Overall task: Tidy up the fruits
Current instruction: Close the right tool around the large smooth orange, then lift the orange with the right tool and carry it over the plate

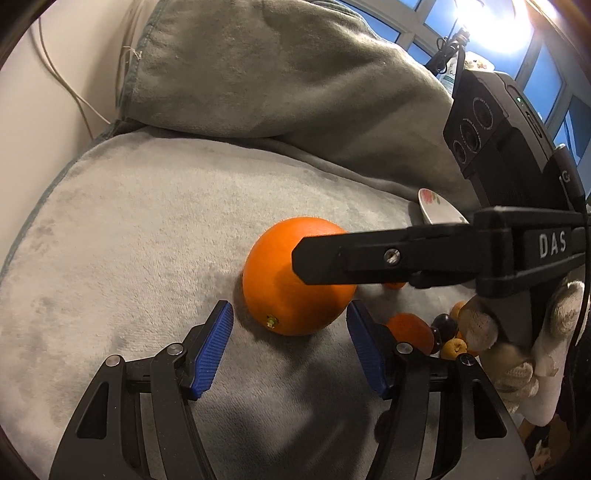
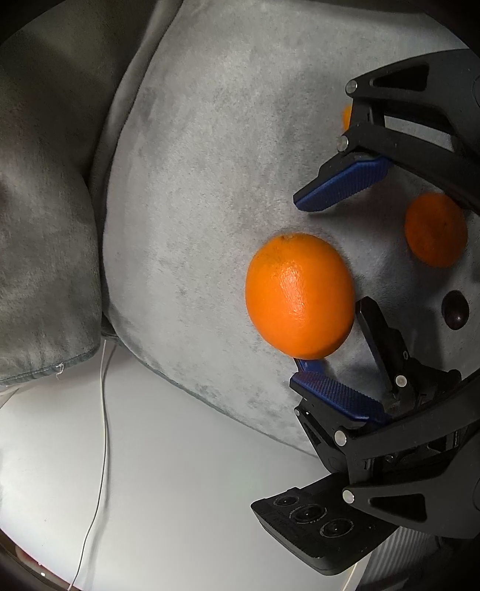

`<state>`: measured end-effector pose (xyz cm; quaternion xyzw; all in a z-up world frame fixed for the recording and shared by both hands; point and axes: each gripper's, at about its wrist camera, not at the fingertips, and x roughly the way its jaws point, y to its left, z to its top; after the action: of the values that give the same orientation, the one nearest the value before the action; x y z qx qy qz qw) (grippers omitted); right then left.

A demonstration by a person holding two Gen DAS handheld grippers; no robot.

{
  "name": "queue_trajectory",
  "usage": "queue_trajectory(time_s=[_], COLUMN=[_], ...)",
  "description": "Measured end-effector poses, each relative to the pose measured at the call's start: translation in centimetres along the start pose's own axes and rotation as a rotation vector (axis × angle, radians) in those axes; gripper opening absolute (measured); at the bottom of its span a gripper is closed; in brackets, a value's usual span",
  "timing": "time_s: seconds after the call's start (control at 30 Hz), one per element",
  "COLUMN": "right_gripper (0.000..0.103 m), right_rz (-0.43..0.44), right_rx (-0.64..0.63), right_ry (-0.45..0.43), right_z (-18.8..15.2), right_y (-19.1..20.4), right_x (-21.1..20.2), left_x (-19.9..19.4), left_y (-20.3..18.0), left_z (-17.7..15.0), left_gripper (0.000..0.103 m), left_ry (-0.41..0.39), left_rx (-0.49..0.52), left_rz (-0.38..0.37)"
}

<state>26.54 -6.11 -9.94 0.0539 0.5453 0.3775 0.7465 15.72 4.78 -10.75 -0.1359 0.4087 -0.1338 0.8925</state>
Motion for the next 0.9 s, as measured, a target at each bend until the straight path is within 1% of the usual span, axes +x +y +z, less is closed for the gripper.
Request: queue_trajectory(time_s=[0.03,0.13,0.2,0.23,0.3,0.5,0.9], right_gripper=[0.085,0.082,0.078,0.077,0.077,0.077,0.077], right_rz=[0.004,0.006,0.022,0.033,0.031,0.03,0.035], right_rx=[0.003,0.014,0.02,0.026,0.023,0.023,0.016], right_ry=[0.003,0.012,0.016,0.018,0.012,0.006,-0.018], right_z=[0.0,-0.2,-0.3,-0.4,-0.5,-0.7,-1.1], right_y=[-0.1,-0.3,-0.4,-0.4,-0.3,-0.3,-0.1], right_x=[0.1,0.5,0.6,0.7,0.7,0.8,-0.3], left_x=[0.1,0.5,0.7,0.8,1.0,1.7,0.4], left_y=[0.0,0.0,-0.1,-0.1,-0.2,-0.1,-1.2], left_z=[0.2,0.6,0.9,1.0,0.9,1.3,0.3], left_gripper=[0.062,0.062,0.059,0.058,0.056,0.056,0.055], left_ry=[0.002,0.01,0.013,0.015,0.017,0.014,-0.016], left_rx=[-0.003,-0.005,-0.002,0.0,0.0,-0.002,0.017], left_rz=[-0.004,-0.015,-0.019,-0.023,-0.028,-0.028,-0.015])
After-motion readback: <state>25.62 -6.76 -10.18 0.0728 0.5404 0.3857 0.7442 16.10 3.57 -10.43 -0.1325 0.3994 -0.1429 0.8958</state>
